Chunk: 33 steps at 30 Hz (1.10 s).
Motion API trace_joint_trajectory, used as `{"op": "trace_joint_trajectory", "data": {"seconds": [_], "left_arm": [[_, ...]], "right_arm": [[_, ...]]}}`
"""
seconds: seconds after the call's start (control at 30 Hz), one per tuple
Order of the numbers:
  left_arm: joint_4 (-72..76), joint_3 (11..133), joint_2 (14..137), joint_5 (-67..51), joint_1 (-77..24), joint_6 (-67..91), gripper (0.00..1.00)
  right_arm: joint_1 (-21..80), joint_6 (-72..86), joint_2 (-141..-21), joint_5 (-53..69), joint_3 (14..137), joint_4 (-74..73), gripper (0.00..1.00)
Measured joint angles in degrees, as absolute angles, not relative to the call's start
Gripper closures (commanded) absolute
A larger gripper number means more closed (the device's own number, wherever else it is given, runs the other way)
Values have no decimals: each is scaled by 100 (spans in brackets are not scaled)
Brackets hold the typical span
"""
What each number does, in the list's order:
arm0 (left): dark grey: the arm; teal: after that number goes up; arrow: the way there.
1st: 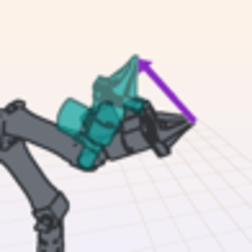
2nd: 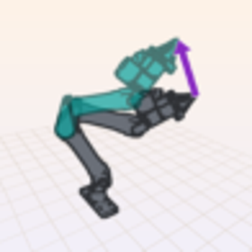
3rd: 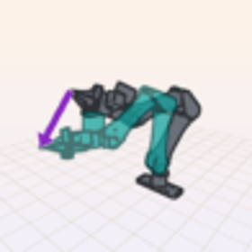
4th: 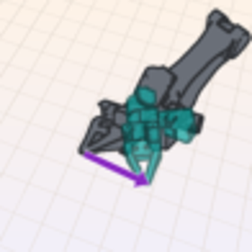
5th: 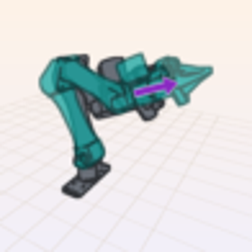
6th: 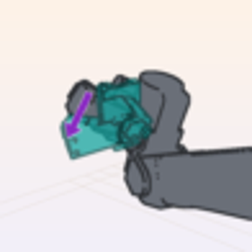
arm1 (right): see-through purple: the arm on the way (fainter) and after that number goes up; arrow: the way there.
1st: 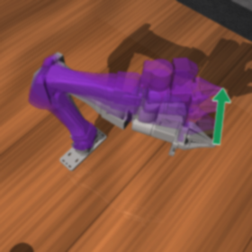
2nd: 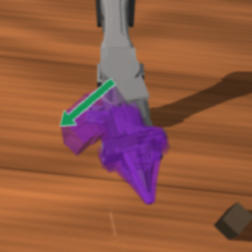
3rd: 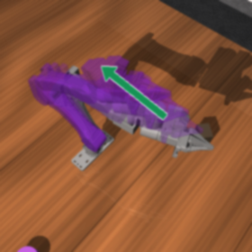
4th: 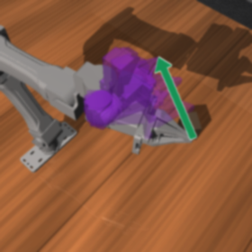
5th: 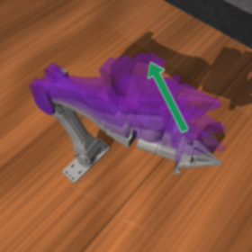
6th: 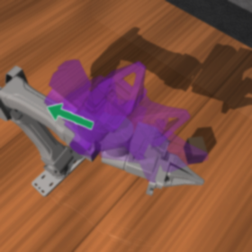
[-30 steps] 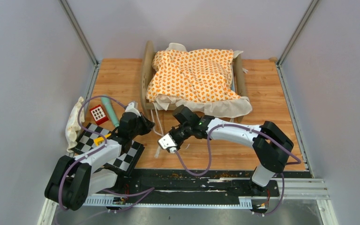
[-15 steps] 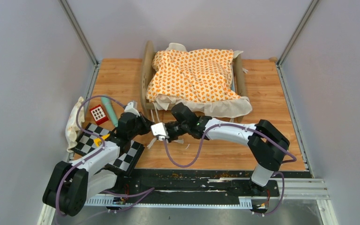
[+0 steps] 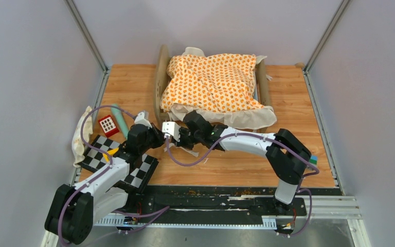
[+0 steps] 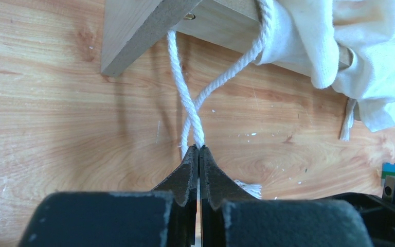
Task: Set up the pet bed
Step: Tie the ropes to the bed frame.
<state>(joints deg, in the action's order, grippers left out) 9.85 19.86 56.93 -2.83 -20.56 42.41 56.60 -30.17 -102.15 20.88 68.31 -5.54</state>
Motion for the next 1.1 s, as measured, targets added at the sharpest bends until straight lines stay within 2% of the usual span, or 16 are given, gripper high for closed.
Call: {"op": "trace_joint_trajectory", "data": {"seconds": [0.77,1.1], "left_arm": [[764,1986,5673,-248,-2056,4204,100],[742,1986,5520,-287,-2056,4202,100]], "right_arm": [[5660,-1096,-10311,-115,7196,-1098,100],[5660,-963,-10678,-71,7684,-1267,100]]}}
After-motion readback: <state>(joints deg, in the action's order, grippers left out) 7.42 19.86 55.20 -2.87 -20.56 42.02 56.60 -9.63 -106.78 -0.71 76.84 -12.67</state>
